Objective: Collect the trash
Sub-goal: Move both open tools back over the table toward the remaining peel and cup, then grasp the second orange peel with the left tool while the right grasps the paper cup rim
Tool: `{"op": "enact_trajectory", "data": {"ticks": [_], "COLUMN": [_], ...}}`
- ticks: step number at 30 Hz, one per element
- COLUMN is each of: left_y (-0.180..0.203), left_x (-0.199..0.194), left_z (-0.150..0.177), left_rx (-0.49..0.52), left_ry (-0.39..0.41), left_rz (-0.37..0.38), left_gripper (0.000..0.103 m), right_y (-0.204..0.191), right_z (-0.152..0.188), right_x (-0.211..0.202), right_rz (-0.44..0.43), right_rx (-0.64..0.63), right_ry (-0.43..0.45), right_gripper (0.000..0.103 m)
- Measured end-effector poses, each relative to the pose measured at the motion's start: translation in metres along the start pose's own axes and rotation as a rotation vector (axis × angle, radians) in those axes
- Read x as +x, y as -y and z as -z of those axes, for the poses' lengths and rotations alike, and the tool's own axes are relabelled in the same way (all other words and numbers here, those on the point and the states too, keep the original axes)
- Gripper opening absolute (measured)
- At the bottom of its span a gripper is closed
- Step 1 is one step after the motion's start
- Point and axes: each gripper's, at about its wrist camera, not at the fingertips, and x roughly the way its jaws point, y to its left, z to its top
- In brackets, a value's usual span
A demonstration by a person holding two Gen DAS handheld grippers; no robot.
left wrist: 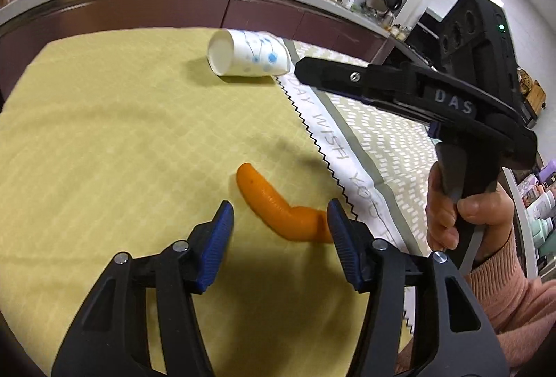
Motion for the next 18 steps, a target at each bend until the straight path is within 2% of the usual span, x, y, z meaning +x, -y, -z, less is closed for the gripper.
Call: {"op": "enact_trajectory", "data": {"ticks": [4,6,8,15,18], "left_y": [0.003,0.002,0.002,-0.005,-0.007], "left_x": [0.016,0.018,0.021,0.020,0.022], "left_z": [-0.002,-0.005,-0.006,-0.007,-0.009], "left_rx": [-0.010,-0.020,-0.035,-0.071,-0.078], "left_ry": [-0.054,-0.056,-0.059,-0.078,-0.083], "left_rz": [-0.010,-0.014,-0.011,-0.017,-0.032], "left_gripper": [0.053,0.053,0.045,0.037,0.021], "right_y": [0.009,0.016,0.021,0.055,0.068], "right_z": [-0.006,-0.012,-0.020,-0.049,-0.053], "right_x": [0.001,0.004,0.010,0.039,0.052], "right_rz": [0.006,0.009,0.026,0.043,0.039], "right_rx": [0.010,0.017,0.016,0.098,0.133], "right_ry": [0.012,0.016,0.020,0.003,-0.018], "right_gripper": [0.044,0.044,0.044,0.044,0.044]}}
